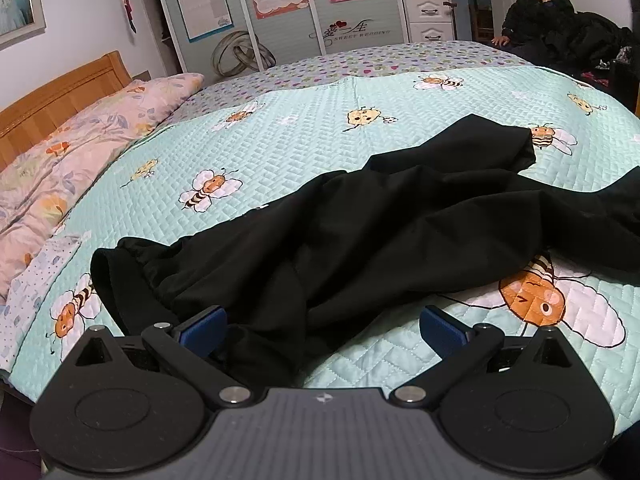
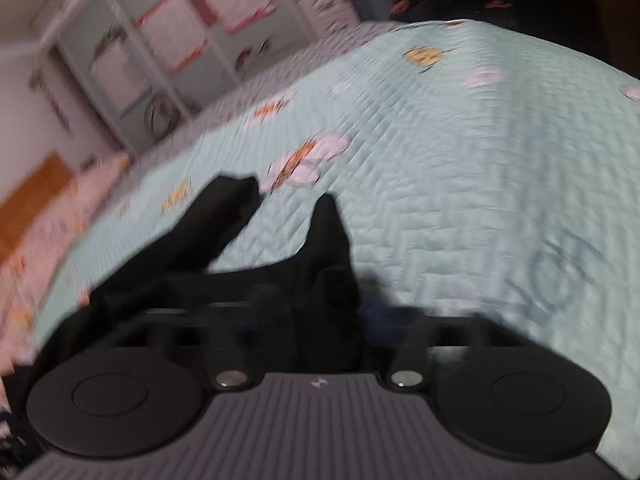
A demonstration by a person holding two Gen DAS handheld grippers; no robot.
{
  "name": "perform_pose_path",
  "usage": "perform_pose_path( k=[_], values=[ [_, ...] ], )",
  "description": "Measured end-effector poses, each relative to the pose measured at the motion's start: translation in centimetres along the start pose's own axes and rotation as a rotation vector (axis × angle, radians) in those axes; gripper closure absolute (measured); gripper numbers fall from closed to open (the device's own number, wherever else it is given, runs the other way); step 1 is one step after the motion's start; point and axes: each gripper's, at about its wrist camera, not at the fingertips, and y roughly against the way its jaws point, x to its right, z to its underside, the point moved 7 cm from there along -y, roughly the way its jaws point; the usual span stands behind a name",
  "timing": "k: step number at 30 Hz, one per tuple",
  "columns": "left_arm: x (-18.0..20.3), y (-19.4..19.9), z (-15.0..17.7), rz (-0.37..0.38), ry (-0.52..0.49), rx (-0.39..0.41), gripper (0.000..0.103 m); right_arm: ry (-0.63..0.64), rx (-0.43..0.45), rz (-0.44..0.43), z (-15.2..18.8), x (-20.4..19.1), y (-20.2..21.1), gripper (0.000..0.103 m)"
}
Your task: Fold clothes
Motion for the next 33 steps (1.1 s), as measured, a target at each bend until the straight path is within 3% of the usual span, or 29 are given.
perform_pose_path(
  k=[4,9,15,18,21,23,25,27,29,31,33],
  values=[
    [-0.1,0.2,0.0,-0.008,0.001,0.000,0.001,0.021,0.089,0.016,-1.3,0.3,2.1,0.094],
    [0.3,0.3,0.0,-0.006,-0.008,0.005,0.001,0.023,0.145,0.126,-2.7,4.0,5.2,0.094],
    [0.1,1.1,-0.5,0.002,0.004,0.034,0.001,0.239,0.279,0.200,-4.0,2.1,9.2,0.094],
    [-1.0,1.8,-0.8,0.008,0.037,0.063,0.001,0.341,0.364,0.192,-5.1,0.2,10.9,0.094],
    [-2.5,2.3,-0.8,0.005,0.076,0.074,0.001,0.555,0.453,0.130,-5.1,-3.0,13.1,0.093],
    [-3.5,2.2,-0.7,-0.011,0.094,0.067,0.001,0.765,0.386,0.054,-3.6,-5.4,13.3,0.087],
    [-4.2,1.8,-0.5,-0.020,0.115,0.053,0.001,0.934,0.216,-0.039,-0.7,-7.1,12.4,0.086],
    [-4.5,1.5,-0.4,-0.017,0.134,0.036,0.001,1.018,0.047,-0.118,2.4,-7.7,11.6,0.085],
    [-4.6,1.3,-0.2,-0.010,0.145,0.023,0.001,0.974,-0.075,-0.188,4.4,-7.4,11.4,0.081],
    [-4.3,1.4,-0.3,-0.007,0.132,0.030,0.001,0.844,-0.157,-0.242,5.0,-6.7,11.5,0.067],
    [-4.2,1.5,-0.4,-0.006,0.117,0.038,0.001,0.700,-0.219,-0.302,5.3,-6.0,11.9,0.062]
  ],
)
